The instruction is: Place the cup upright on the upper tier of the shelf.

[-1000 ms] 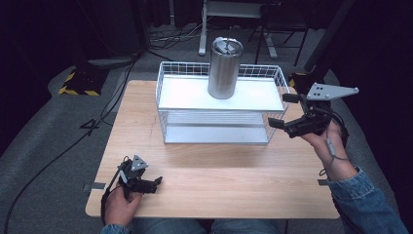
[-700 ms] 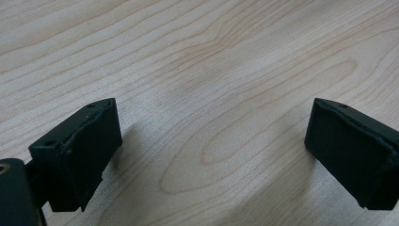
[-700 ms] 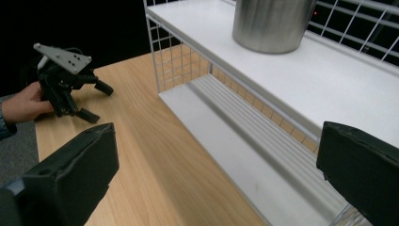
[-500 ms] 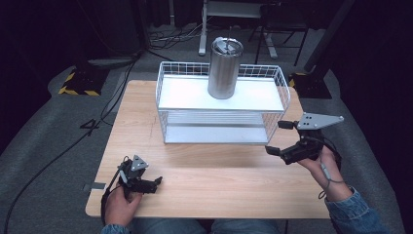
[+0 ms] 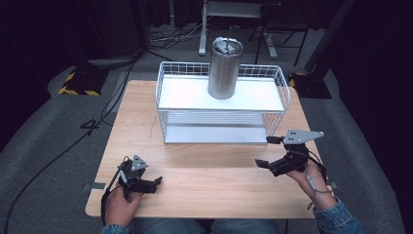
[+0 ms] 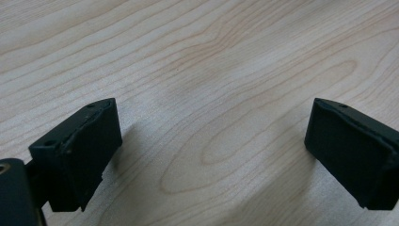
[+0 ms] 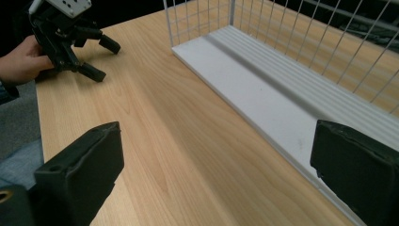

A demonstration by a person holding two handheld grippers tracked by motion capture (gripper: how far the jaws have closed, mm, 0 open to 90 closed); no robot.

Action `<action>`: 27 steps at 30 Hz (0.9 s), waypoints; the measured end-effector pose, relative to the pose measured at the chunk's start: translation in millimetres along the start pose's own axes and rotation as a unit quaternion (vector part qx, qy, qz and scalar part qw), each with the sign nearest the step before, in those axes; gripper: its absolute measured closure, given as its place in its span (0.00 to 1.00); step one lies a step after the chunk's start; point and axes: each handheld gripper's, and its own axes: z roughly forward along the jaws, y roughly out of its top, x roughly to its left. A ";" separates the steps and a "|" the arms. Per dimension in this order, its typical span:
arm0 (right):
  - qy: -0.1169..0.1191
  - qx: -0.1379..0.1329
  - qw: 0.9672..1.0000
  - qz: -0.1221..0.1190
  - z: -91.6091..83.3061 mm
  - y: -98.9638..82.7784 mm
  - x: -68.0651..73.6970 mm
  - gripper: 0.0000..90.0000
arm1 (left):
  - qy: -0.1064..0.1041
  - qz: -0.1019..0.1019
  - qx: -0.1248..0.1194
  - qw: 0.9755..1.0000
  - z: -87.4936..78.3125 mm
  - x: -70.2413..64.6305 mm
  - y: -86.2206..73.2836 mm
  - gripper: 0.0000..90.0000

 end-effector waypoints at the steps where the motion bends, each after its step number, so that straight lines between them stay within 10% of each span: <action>1: 0.000 0.000 1.000 0.000 0.0 0.0 0.0 0.04 | 0.000 0.000 0.000 1.000 0.0 0.0 0.0 0.05; 27: 0.000 0.064 0.997 0.046 52.6 -73.4 -2.5 0.04 | 0.000 0.000 0.001 1.000 -0.1 0.0 0.1 0.05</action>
